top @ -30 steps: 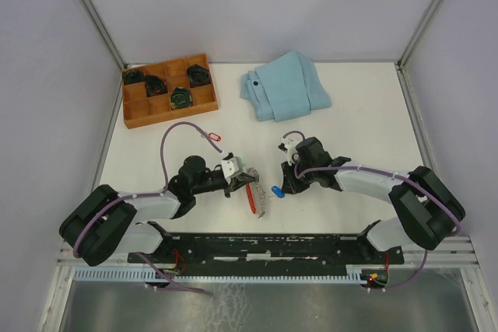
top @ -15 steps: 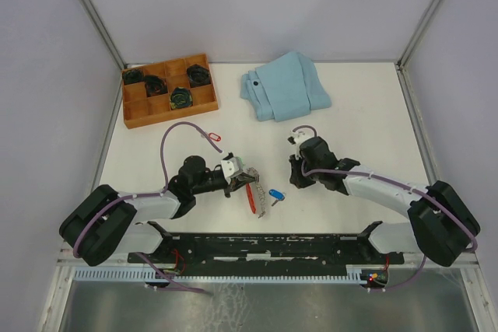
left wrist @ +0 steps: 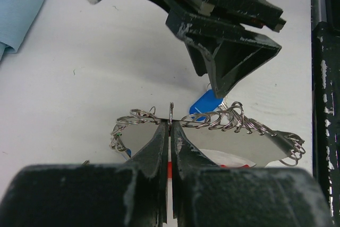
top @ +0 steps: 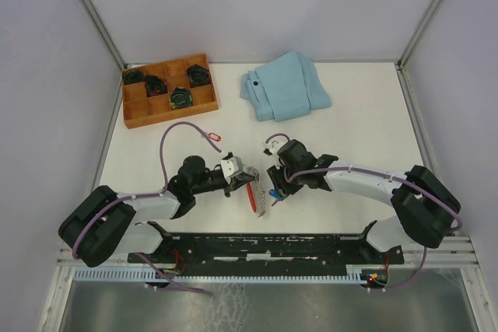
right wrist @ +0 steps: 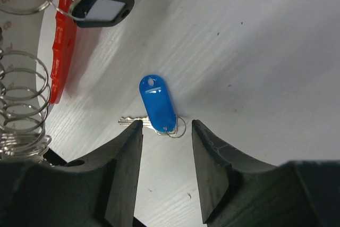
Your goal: Put the keys on the keyring
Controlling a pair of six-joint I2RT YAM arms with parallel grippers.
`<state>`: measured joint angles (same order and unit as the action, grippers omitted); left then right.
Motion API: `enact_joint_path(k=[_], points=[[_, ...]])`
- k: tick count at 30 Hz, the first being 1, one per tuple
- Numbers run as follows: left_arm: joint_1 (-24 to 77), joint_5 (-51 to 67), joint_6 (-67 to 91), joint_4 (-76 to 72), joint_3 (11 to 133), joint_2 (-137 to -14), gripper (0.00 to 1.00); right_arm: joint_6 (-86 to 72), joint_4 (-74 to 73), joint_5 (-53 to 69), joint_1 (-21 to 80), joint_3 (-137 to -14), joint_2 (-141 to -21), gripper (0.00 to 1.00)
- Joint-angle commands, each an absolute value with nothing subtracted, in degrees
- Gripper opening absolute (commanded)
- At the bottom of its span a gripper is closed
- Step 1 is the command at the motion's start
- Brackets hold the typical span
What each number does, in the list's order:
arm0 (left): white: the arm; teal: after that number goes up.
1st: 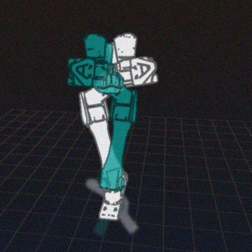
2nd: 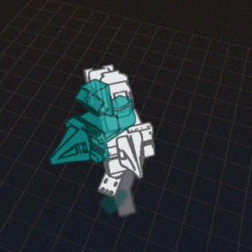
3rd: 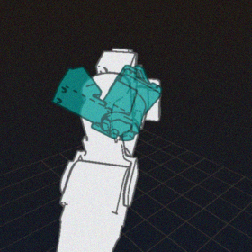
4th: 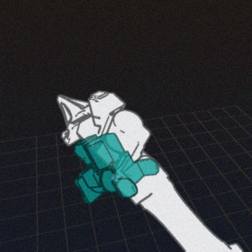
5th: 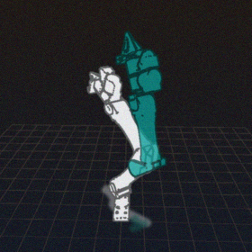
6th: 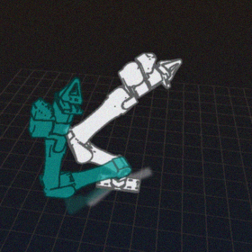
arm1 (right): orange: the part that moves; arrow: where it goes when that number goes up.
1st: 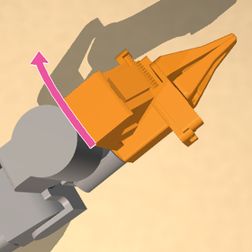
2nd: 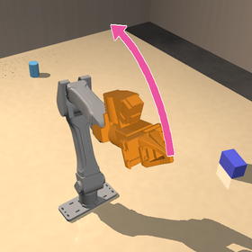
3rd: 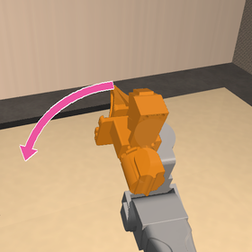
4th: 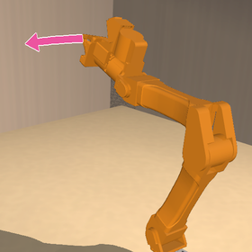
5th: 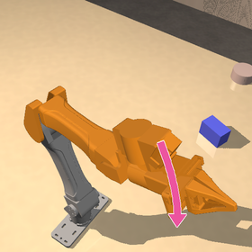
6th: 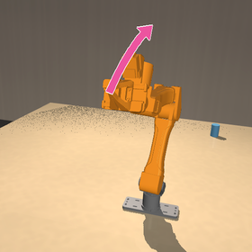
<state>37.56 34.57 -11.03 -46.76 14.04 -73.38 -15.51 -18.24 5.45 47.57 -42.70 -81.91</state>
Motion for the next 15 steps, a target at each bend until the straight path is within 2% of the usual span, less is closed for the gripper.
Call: enact_joint_path(k=[1,9,13,15], points=[[37.3,34.1,-12.2,-50.7,14.9,-71.3,0.03,-13.1,-18.0,3.6,49.3,-47.0,-85.9,0.51],[37.3,33.4,-12.3,-50.9,14.5,-71.2,0.03,-13.9,-20.0,0.3,51.3,-49.3,-91.5,0.52],[37.3,33.4,-12.3,-50.9,14.5,-71.3,0.03,-16.0,-24.0,-7.6,51.5,-50.3,-93.9,0.46],[37.3,33.5,-12.4,-51.0,14.6,-71.4,0.03,-18.0,-25.7,-11.8,51.5,-50.6,-94.4,0.39]])
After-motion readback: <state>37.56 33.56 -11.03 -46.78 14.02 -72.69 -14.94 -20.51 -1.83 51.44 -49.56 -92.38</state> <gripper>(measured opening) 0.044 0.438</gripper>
